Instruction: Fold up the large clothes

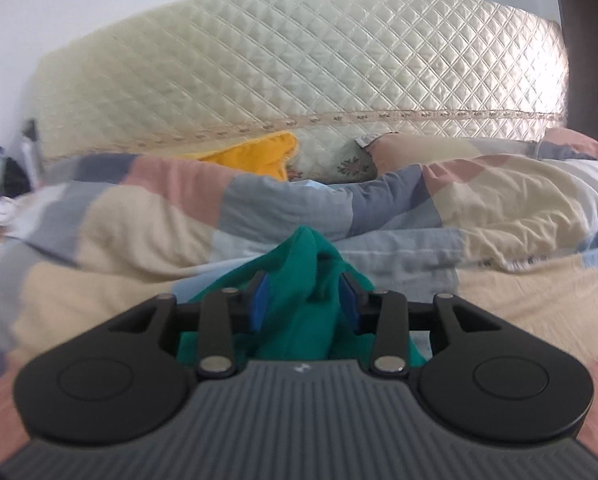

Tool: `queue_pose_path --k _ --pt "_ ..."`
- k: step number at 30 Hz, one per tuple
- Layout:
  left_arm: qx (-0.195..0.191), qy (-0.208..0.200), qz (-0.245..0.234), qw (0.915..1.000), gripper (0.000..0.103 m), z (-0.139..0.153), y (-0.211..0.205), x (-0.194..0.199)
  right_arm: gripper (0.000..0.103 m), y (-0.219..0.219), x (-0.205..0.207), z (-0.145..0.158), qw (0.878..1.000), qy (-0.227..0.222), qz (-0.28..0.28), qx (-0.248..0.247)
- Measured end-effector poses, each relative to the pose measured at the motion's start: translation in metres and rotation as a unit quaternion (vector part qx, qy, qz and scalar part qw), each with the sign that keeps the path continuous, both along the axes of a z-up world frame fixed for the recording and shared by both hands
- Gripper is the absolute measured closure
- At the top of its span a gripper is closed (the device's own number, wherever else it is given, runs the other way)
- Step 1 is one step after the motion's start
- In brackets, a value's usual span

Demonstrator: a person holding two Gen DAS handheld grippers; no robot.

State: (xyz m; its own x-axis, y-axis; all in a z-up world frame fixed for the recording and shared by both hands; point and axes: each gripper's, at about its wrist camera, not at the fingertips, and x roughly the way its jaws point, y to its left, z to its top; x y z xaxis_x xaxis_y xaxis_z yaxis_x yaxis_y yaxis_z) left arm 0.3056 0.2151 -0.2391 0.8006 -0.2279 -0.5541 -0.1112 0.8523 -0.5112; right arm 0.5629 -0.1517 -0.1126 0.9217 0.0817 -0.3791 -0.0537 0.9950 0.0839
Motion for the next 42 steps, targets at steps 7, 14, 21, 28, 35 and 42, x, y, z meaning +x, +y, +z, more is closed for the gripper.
queue_pose_path --k 7,14,21,28,35,42 --pt "0.037 -0.02 -0.013 0.999 0.052 0.029 -0.013 -0.034 0.063 -0.04 -0.134 0.04 0.999 -0.001 0.038 0.0" --pt "0.076 -0.031 -0.037 0.996 0.051 0.059 -0.037 -0.087 0.063 -0.064 -0.282 0.054 0.998 0.002 0.067 -0.008" --pt "0.099 -0.038 -0.06 0.9925 0.051 0.078 -0.064 -0.152 0.063 -0.06 -0.381 0.028 0.993 0.079 0.081 0.014" --pt "0.124 -0.005 -0.058 0.9906 0.051 0.067 -0.088 -0.179 0.06 -0.042 -0.419 -0.025 0.983 0.148 0.104 0.037" --pt "0.152 0.032 -0.054 0.9864 0.04 0.053 -0.096 -0.167 0.031 -0.026 -0.418 -0.065 0.972 0.197 0.127 0.011" --pt "0.181 0.045 -0.066 0.9803 0.036 0.044 -0.106 -0.157 0.033 -0.007 -0.413 -0.09 0.966 0.209 0.142 -0.063"
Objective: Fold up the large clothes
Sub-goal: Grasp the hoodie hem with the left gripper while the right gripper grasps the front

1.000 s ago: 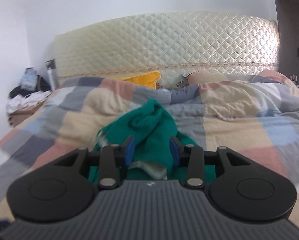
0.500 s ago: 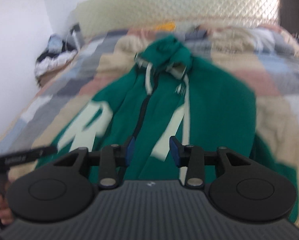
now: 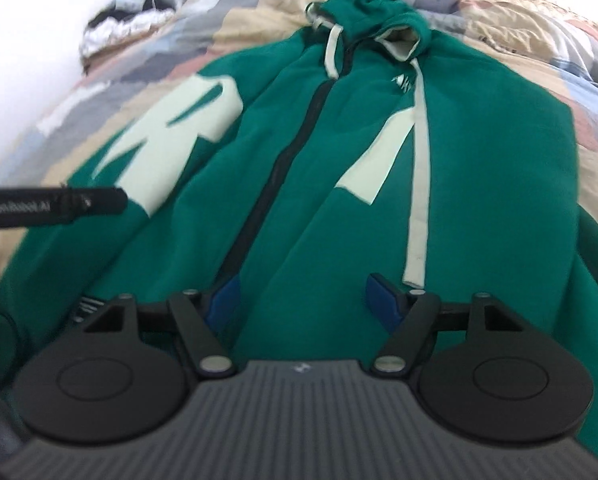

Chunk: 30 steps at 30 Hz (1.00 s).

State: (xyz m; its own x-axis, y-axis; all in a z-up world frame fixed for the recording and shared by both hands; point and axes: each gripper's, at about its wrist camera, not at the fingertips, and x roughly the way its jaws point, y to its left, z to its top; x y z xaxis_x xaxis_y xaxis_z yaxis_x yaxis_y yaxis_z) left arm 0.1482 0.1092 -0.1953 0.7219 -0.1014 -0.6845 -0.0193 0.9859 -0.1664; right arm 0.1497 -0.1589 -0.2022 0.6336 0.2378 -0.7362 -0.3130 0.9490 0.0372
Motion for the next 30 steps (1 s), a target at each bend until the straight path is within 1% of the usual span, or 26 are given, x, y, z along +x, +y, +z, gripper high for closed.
queue_pose_path --k 4,5,6,7,8,9,10,11,12,13,14,16,17,20,23,26,30 --pt "0.009 0.004 -0.005 0.9999 0.036 -0.005 -0.004 0.005 0.035 0.001 0.003 -0.007 1.0 0.002 0.005 -0.022" --pt "0.013 0.006 -0.005 0.9999 0.036 -0.006 -0.006 0.005 0.041 0.002 0.001 -0.007 1.0 0.001 0.006 -0.025" --pt "0.018 0.007 -0.005 0.9998 0.037 -0.007 -0.008 0.006 0.051 0.002 0.0 -0.006 1.0 0.0 0.006 -0.026" --pt "0.024 0.009 -0.006 0.9996 0.039 -0.009 -0.01 0.007 0.055 0.001 0.0 -0.005 1.0 0.0 0.005 -0.026" --pt "0.031 0.011 -0.006 0.9995 0.046 -0.011 -0.012 0.008 0.064 0.0 0.0 -0.005 1.0 -0.001 0.002 -0.026" --pt "0.038 0.013 -0.006 0.9992 0.05 -0.012 -0.013 0.008 0.075 -0.002 0.0 -0.004 1.0 -0.001 -0.003 -0.028" --pt "0.045 0.013 -0.005 0.9989 0.058 -0.012 -0.014 0.009 0.078 -0.004 0.0 -0.003 1.0 0.0 -0.006 -0.024" --pt "0.049 0.013 -0.002 0.9987 0.067 -0.012 -0.014 0.009 0.083 -0.007 0.0 -0.001 1.0 0.0 -0.011 -0.019" --pt "0.053 0.011 0.001 0.9985 0.072 -0.012 -0.013 0.009 0.089 -0.01 0.0 0.003 1.0 -0.003 -0.019 -0.017" --pt "0.058 0.008 0.004 0.9982 0.081 -0.012 -0.012 0.008 0.089 -0.013 -0.001 0.007 0.999 -0.01 -0.028 -0.013" --pt "0.061 0.007 0.008 0.9981 0.088 -0.011 -0.011 0.007 0.09 -0.017 -0.003 0.012 0.999 -0.018 -0.034 -0.009" --pt "0.058 0.002 0.015 0.9982 0.095 -0.006 -0.005 0.006 0.091 -0.025 -0.007 0.023 0.998 -0.038 -0.045 -0.001" --pt "0.059 0.0 0.019 0.9981 0.096 -0.002 -0.001 0.006 0.094 -0.03 -0.01 0.03 0.997 -0.051 -0.054 0.003" --pt "0.048 -0.006 0.035 0.9982 0.098 0.016 0.016 0.009 0.094 -0.053 -0.013 0.051 0.991 -0.097 -0.088 0.013" --pt "0.051 -0.008 0.048 0.9975 0.098 0.039 0.039 0.017 0.095 -0.086 -0.004 0.073 0.983 -0.121 -0.131 0.046" --pt "0.04 -0.009 0.074 0.9964 0.098 0.067 0.071 0.034 0.095 -0.124 0.012 0.098 0.972 -0.15 -0.171 0.064" --pt "0.057 -0.021 0.114 0.9916 0.098 0.103 0.111 0.066 0.095 -0.175 0.038 0.127 0.955 -0.185 -0.219 0.07"
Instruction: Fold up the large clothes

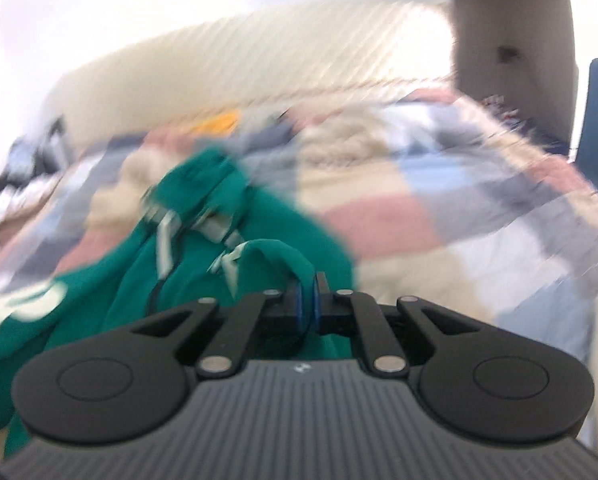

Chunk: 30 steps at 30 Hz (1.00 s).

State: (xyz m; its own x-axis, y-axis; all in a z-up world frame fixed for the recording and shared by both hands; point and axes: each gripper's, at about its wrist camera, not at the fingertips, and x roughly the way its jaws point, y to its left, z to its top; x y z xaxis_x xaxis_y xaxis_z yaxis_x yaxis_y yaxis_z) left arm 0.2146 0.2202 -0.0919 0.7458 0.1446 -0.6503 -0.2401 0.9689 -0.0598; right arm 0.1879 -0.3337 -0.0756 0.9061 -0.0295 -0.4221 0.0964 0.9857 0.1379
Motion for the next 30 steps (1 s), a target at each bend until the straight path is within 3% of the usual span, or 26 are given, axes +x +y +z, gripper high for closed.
queue_pose_path --k 5,9,14,19,22,30 --pt "0.002 -0.014 0.067 0.9976 0.098 0.022 0.053 0.052 0.095 -0.064 0.045 0.014 0.998 -0.007 -0.056 0.006" --pt "0.01 -0.008 0.111 0.9938 0.098 0.013 0.088 0.093 0.095 -0.097 0.08 -0.002 0.996 0.004 -0.091 0.017" --pt "0.013 0.017 0.151 0.9883 0.098 -0.025 0.121 0.136 0.095 -0.127 0.114 -0.045 0.991 0.034 -0.126 0.024" --pt "0.046 0.064 0.174 0.9815 0.098 -0.083 0.134 0.165 0.095 -0.14 0.134 -0.085 0.985 0.07 -0.154 0.029" --pt "0.03 0.077 0.181 0.9801 0.098 -0.11 0.14 0.176 0.095 -0.14 0.146 -0.103 0.983 0.085 -0.159 0.018" --pt "0.039 0.088 0.168 0.9811 0.097 -0.122 0.133 0.186 0.092 -0.136 0.16 -0.13 0.981 0.114 -0.155 0.017"
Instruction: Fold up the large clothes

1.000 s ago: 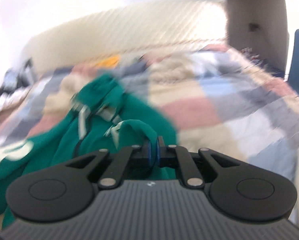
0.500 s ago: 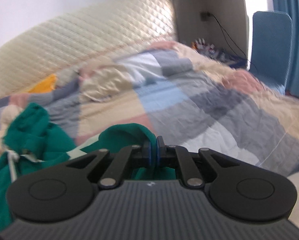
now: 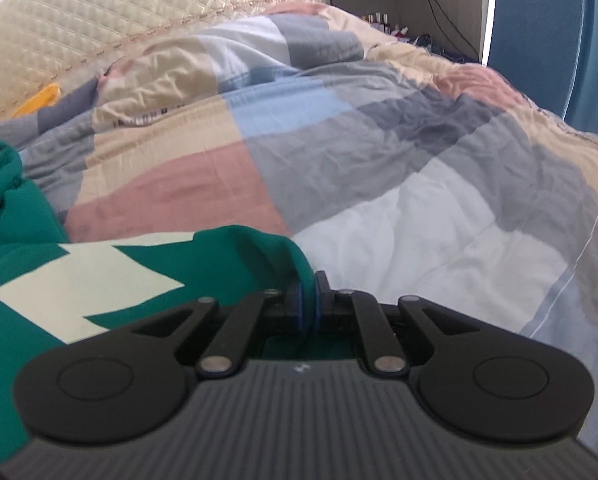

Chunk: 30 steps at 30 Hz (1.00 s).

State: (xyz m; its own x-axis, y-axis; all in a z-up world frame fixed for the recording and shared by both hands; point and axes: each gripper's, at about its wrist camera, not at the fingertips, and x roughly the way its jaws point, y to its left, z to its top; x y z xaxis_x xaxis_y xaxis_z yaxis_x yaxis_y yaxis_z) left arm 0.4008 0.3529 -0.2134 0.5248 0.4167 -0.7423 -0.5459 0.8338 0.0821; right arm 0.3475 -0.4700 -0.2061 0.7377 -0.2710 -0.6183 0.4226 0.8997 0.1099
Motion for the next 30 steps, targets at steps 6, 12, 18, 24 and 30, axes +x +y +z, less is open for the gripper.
queue_pose_path --k 6,12,18,24,30 --pt "-0.001 -0.003 -0.036 0.9994 0.045 0.029 -0.016 -0.025 0.072 0.008 -0.018 0.012 1.0 -0.007 0.002 0.008" --pt "-0.04 -0.035 -0.078 0.9956 0.044 0.066 -0.048 -0.076 0.058 0.027 -0.052 0.039 0.999 -0.026 0.024 0.03" --pt "-0.12 -0.045 -0.122 0.9841 0.044 0.082 -0.112 -0.137 0.058 0.055 -0.1 0.06 0.994 -0.037 0.063 0.077" --pt "-0.197 -0.077 -0.137 0.9676 0.044 0.083 -0.169 -0.202 0.024 0.086 -0.158 0.066 0.986 -0.028 0.081 0.141" --pt "-0.241 -0.077 -0.14 0.9573 0.044 0.06 -0.216 -0.255 0.022 0.109 -0.2 0.042 0.978 -0.005 0.076 0.194"
